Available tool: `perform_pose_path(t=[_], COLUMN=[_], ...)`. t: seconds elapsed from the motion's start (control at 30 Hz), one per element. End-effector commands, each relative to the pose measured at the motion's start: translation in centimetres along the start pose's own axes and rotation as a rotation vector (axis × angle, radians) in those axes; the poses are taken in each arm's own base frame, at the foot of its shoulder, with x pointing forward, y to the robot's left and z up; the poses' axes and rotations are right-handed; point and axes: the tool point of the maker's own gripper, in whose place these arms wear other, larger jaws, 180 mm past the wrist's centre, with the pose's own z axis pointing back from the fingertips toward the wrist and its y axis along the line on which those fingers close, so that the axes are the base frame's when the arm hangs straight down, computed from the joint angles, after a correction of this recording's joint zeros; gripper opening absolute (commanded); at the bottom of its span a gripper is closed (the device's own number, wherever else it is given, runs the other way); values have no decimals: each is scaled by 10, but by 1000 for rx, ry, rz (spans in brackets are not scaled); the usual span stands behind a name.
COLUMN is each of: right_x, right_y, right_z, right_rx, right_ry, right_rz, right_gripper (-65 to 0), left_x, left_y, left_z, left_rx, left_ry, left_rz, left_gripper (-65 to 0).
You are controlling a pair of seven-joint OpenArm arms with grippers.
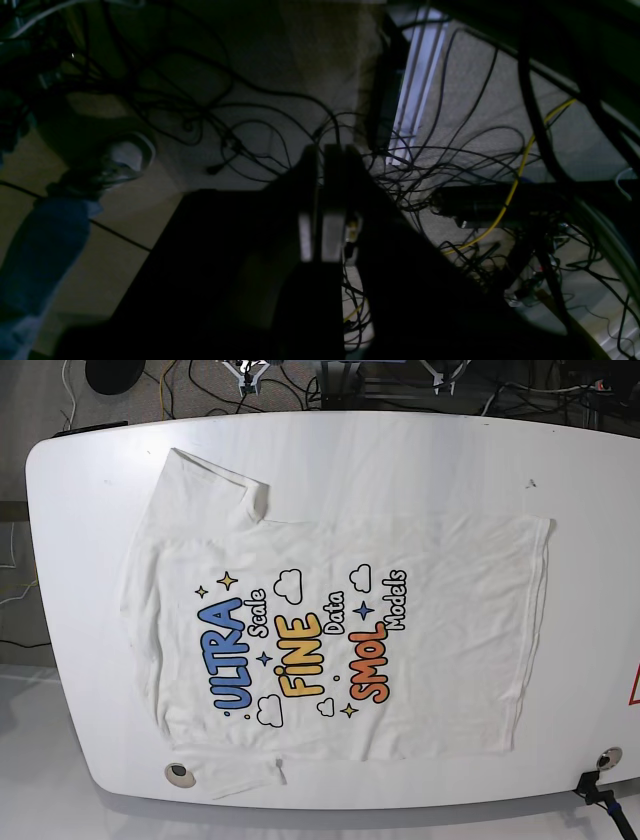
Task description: Fold the T-shirt properly
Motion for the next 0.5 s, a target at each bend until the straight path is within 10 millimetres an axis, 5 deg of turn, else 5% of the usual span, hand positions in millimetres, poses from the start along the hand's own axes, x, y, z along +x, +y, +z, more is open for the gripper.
perform_pose_path(t=[0.0, 0.47], right_x=[-10, -37], right_y=[0, -4], right_z=[1, 5], right_rx=[14, 39], right_ry=[8, 5], right_rz=[-4, -5], right_gripper=[-650, -650], left_x=[-19, -51], left_y=[6, 22], left_z=[3, 17], left_rx=[10, 25], left_ry=[23, -54], left_rz=[0, -18], left_gripper=[-650, -650])
